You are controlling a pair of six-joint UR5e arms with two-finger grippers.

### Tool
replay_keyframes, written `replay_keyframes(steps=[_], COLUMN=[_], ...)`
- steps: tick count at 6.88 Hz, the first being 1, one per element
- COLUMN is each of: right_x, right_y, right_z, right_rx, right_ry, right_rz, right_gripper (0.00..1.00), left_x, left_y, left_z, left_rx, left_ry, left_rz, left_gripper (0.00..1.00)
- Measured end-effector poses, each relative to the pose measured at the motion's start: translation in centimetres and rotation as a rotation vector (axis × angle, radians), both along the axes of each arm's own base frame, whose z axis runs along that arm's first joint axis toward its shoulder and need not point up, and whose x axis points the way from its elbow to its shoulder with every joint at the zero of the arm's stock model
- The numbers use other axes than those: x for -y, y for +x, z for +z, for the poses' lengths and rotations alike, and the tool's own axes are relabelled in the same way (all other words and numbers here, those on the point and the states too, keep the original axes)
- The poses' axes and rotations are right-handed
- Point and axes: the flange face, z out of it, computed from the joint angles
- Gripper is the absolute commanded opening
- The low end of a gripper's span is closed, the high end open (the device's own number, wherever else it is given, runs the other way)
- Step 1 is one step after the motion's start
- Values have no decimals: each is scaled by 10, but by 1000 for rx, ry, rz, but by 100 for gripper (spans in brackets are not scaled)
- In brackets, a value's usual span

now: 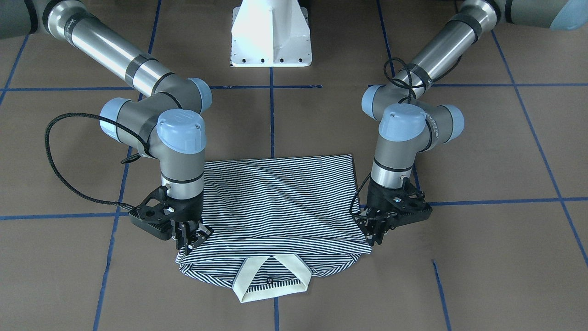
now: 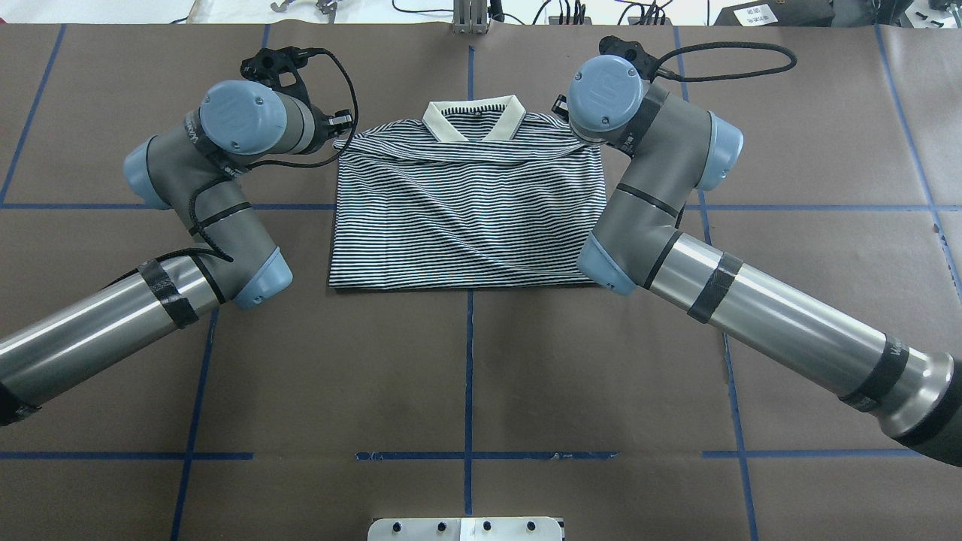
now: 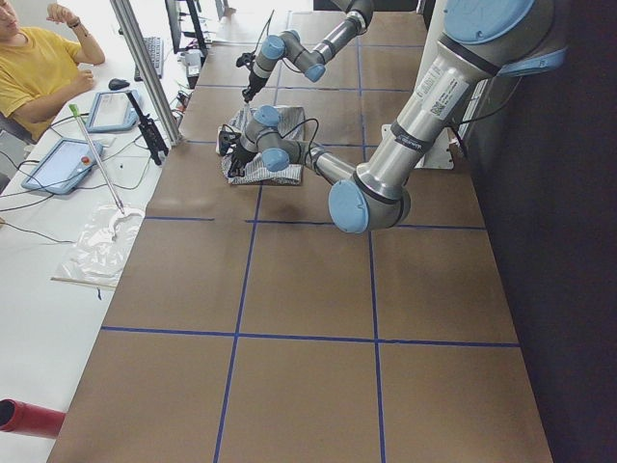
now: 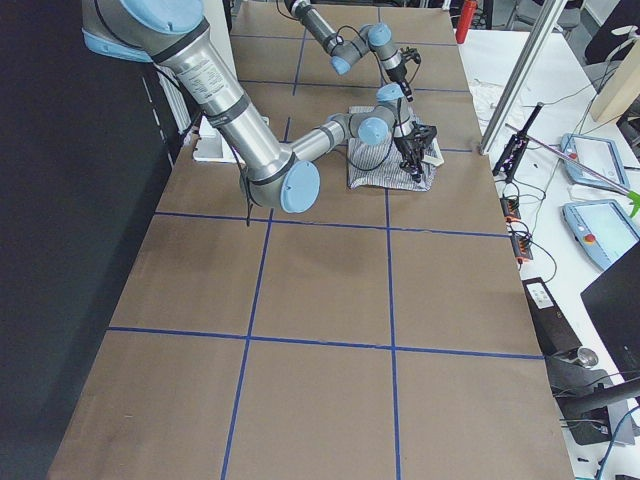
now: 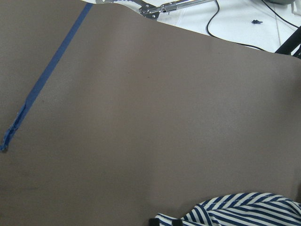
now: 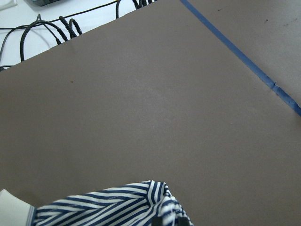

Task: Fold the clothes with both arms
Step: 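Release the hem with both grippers and raise the right gripper away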

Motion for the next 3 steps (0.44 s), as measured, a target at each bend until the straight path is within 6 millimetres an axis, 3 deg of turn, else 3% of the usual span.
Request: replay_keyframes(steps=[1,2,3], right_x=[-5,-22,-59], right_y=[4,9,14], right_z=[-4,-3,6], right_rx=[33,68,108], right_ry=[13,19,17], right_rz=[-4,-24,-50], right_gripper=[55,59,62], left_x=[-2,-7,-12], left_y=[-3,-7,-10], left_z=[-7,-14,-15], left_rx=[-11,-25,-36], left_ry=[9,20,25], left_rz=[1,1,3], left_gripper=[34,35,35])
